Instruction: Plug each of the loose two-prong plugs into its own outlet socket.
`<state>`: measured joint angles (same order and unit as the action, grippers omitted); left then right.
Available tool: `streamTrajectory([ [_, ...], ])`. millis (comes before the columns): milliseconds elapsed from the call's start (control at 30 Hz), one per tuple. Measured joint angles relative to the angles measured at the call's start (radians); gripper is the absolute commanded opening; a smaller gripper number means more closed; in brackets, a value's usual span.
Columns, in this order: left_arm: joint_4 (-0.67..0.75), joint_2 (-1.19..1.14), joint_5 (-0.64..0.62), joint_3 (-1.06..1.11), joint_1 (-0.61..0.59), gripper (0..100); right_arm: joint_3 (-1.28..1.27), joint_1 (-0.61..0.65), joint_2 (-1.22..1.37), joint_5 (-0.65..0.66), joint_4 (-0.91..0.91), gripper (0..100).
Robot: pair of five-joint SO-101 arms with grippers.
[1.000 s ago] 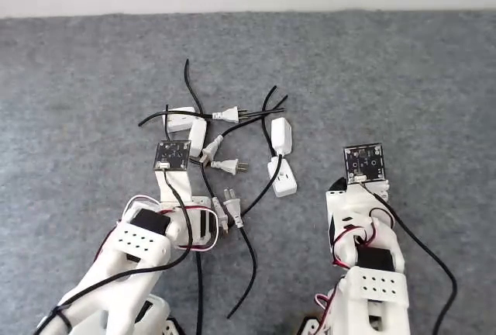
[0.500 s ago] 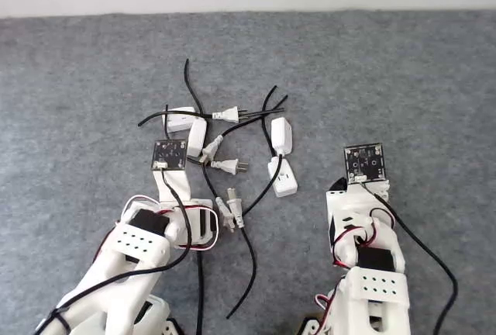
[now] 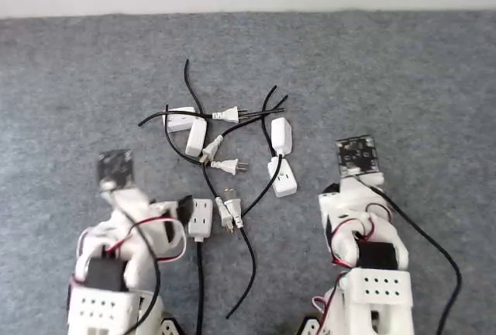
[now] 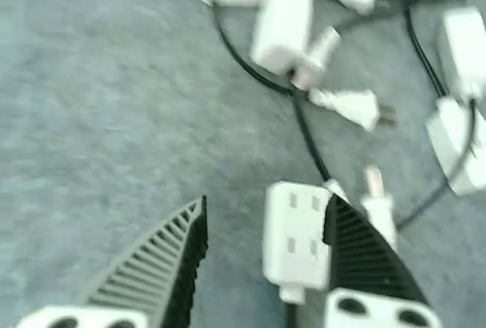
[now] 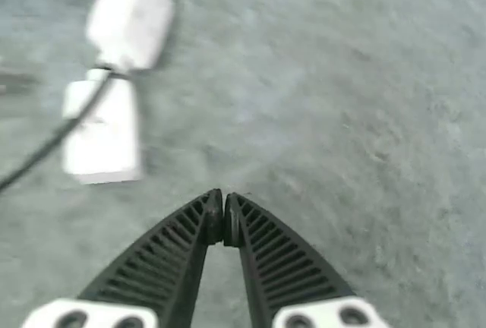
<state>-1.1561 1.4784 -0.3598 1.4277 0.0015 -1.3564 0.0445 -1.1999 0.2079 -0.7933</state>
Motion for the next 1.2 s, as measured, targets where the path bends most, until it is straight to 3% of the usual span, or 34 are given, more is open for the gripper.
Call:
streamTrajectory([
  [133,-0.037,0.101,0.000,0.008,-0.071,24,0.112,0.149,0.008,0.000,-0.086,1.5],
  [433,-0.005,0.000,0.000,0.008,-0.086,24,0.384,0.486,0.299,-0.038,-0.107,0.9],
  [700,0.190,-0.255,-0.009,0.008,-0.138,24,0.580,0.545,0.720,-0.048,-0.026,0.9],
  [867,0.342,-0.442,-0.018,0.005,-0.173,23,0.626,0.640,0.832,-0.051,-0.023,0.9],
  [1200,0.362,-0.707,-0.083,-0.077,-0.178,23,0.626,0.689,0.991,-0.141,0.003,0.9],
])
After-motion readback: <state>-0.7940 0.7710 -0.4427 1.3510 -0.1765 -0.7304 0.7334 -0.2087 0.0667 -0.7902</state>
